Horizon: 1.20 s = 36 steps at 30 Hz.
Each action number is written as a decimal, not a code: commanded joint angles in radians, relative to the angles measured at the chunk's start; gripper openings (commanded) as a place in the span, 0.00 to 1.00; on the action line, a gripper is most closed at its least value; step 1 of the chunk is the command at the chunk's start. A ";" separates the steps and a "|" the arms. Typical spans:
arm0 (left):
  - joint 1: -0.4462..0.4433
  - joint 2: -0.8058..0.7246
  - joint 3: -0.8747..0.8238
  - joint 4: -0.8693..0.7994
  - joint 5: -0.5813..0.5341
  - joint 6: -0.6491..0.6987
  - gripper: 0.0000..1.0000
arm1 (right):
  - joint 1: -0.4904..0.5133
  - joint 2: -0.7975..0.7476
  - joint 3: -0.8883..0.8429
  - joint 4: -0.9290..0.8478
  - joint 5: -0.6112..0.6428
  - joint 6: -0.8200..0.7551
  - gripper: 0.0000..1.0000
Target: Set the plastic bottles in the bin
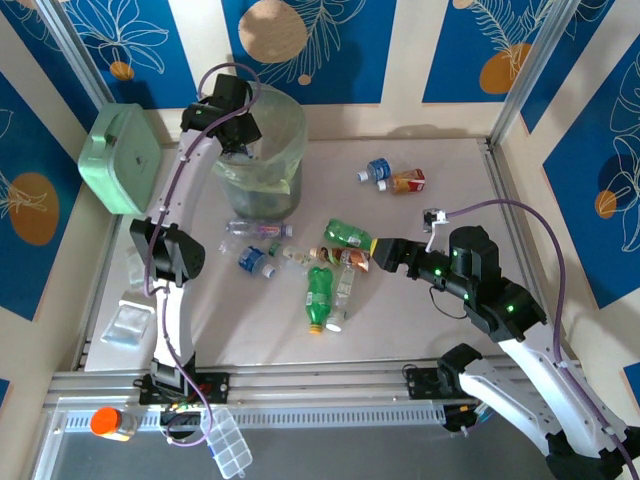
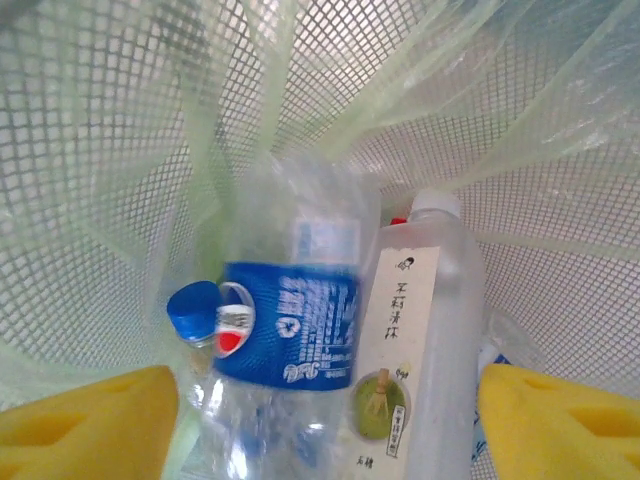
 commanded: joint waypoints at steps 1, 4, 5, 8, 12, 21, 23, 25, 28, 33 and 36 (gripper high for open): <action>0.015 -0.002 0.035 -0.034 -0.008 -0.006 0.84 | -0.005 -0.003 0.003 -0.020 0.024 -0.023 0.93; 0.017 -0.020 0.035 -0.023 0.003 0.000 0.87 | -0.005 -0.004 0.011 -0.020 0.026 -0.026 0.93; 0.017 -0.028 0.035 -0.017 0.008 0.003 0.87 | -0.005 -0.003 0.013 -0.022 0.027 -0.026 0.93; 0.017 -0.056 0.034 0.000 0.030 0.016 0.87 | -0.005 -0.003 0.021 -0.021 0.026 -0.031 0.93; 0.012 -0.099 0.035 0.025 0.092 0.045 0.87 | -0.005 -0.003 0.031 -0.030 0.025 -0.034 0.93; -0.045 -0.286 -0.087 0.088 0.170 0.137 0.85 | -0.005 -0.002 0.042 -0.039 -0.002 -0.038 0.92; -0.067 -0.352 -0.157 0.105 0.168 0.145 0.85 | -0.003 0.002 0.040 -0.043 -0.009 -0.039 0.92; -0.089 -0.432 -0.248 0.131 0.167 0.145 0.85 | -0.002 0.014 0.043 -0.058 -0.013 -0.039 0.91; -0.126 -0.560 -0.425 0.184 0.178 0.129 0.84 | 0.006 0.047 0.046 -0.085 -0.027 -0.039 0.90; -0.263 -0.773 -0.707 0.286 0.230 0.109 0.84 | 0.061 0.105 0.027 -0.116 0.014 -0.004 0.88; -0.318 -0.882 -0.885 0.325 0.262 0.074 0.84 | 0.115 0.149 0.016 -0.123 0.055 0.026 0.87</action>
